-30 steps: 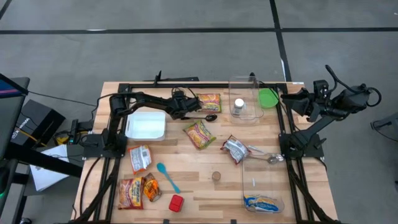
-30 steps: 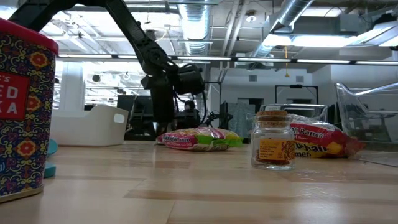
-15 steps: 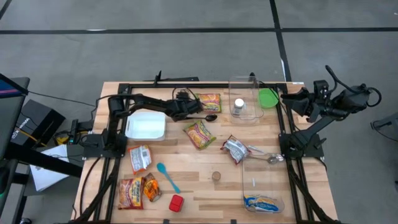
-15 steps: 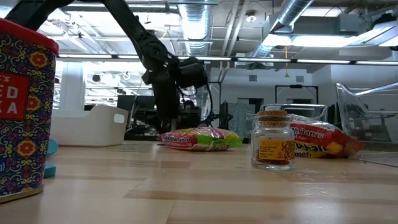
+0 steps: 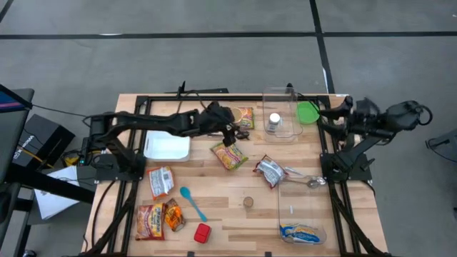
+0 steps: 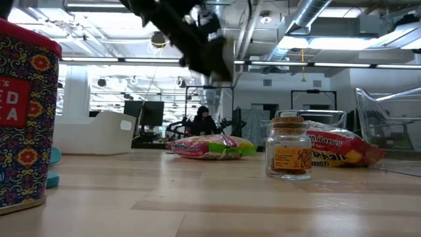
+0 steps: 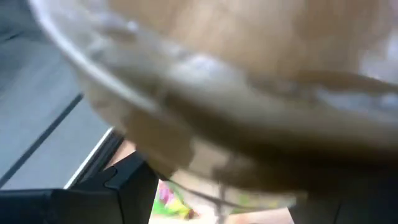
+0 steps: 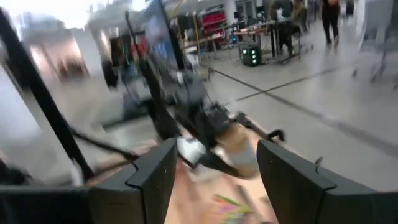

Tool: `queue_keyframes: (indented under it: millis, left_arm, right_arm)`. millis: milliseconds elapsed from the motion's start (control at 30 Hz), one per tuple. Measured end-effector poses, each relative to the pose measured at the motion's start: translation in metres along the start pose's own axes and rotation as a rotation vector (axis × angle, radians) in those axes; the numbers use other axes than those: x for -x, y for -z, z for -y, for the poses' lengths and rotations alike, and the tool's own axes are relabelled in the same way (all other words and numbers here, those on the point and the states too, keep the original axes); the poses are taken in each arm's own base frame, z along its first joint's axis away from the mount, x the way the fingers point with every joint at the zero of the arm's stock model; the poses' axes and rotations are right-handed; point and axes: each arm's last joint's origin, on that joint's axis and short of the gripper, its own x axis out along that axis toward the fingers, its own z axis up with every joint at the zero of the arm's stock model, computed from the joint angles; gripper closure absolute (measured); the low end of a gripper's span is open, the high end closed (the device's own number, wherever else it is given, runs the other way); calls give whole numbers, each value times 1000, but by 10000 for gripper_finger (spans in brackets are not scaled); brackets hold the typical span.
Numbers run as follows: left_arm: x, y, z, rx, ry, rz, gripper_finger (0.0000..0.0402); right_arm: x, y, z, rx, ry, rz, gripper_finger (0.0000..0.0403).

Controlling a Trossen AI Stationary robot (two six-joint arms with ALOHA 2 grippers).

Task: Pick & Place Food Item
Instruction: Put the gold seasoning bottle into the top transparent bin

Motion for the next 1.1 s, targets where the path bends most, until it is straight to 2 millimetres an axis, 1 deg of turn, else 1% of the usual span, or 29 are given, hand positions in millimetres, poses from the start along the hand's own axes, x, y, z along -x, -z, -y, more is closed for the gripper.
queue_keyframes:
  millis: [100,233,300,400,533,700,767,900,967,1100]
  left_arm:
    - [17,-7,-4,-4,101,11,132]
    - [27,-7,-5,-4,237,-11,132]
    - [29,-9,0,20,321,5,132]
    - [33,-13,9,55,424,43,132]
    - [39,-20,22,52,481,111,132]
    - [45,-21,36,41,519,120,132]
    - [48,-21,41,36,532,120,132]
    - [57,-24,48,21,557,143,132]
    - [65,-26,49,14,566,153,132]
    - [75,-31,49,13,579,191,132]
  right_arm:
    - [-8,2,-8,163,6,-23,187]
    - [-20,-2,-16,284,67,-30,187]
    - [-29,-1,-21,313,109,-44,187]
    - [-40,-7,-24,243,112,-20,187]
    - [-59,-9,-27,135,60,-22,187]
    - [-104,-1,-34,78,-28,-78,185]
    - [-119,-1,-35,49,-58,-68,179]
    - [-144,1,-33,-46,-131,-66,162]
    - [-157,7,-33,-79,-170,-111,154]
    - [-177,13,-39,-63,-270,-114,144]
